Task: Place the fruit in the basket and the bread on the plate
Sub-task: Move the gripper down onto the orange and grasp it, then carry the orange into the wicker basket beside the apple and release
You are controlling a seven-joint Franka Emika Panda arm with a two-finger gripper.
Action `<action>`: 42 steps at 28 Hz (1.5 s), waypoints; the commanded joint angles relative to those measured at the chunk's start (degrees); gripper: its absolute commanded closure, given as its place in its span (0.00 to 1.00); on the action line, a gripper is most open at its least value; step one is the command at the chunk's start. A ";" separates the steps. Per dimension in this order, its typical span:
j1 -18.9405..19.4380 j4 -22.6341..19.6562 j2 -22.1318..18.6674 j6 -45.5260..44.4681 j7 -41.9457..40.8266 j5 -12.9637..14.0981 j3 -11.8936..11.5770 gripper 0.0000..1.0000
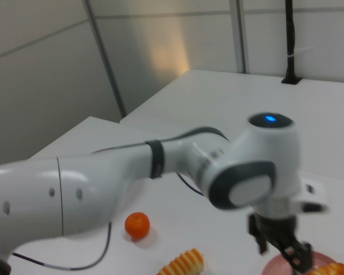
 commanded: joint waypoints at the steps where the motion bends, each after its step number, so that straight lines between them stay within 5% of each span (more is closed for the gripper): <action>1: 7.61 -8.16 -6.86 -0.82 1.53 -0.68 -0.44 0.00; 15: 25.28 -16.25 -9.33 0.41 15.42 -0.77 -0.44 0.00; 20: 31.42 -24.32 -12.05 8.48 22.70 -1.29 -0.53 0.00; 42: 41.01 -26.45 -12.68 10.08 30.46 -2.44 -0.26 0.00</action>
